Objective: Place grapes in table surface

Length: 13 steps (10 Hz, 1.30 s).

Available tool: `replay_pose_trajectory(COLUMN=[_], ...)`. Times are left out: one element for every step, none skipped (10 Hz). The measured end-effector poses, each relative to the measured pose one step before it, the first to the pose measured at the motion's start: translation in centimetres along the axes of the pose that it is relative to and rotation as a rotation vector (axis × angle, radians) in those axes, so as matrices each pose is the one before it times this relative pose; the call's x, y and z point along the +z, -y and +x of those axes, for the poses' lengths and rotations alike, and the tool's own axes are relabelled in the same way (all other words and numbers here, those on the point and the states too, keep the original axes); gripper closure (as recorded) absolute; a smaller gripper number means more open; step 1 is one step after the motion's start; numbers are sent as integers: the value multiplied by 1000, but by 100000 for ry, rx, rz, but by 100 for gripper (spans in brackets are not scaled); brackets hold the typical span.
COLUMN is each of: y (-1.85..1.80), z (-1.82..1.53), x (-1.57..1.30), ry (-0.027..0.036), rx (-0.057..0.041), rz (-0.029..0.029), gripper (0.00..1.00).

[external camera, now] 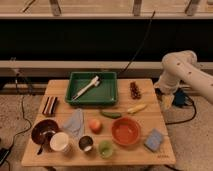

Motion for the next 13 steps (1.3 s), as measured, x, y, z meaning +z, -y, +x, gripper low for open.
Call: replay_pose_trajectory(y=[-20,-1,2,2,5,77,427,757,1335,1726,1302,1477,775], z=[-13,-2,8,-8,14,-3,-39,360,168,-119,-321,-99,-177], x=[102,-9,-6,6,-1,50,459,872,872,1105,933,1332,687], ry=[72,2,-11,3,-35,178,1205,707,575,914,571,-948,-437], rx=[-8,2,11,-15,-12,-419,-2200,-2388,-2954,-4107,-3496,-7010,-4423], rz=[-129,4,14,-9,40,514,2738,3244,3544,4195,4315,7750,2744], gripper=[20,20,20,20,20,20,20,20,20,20,20,20,20])
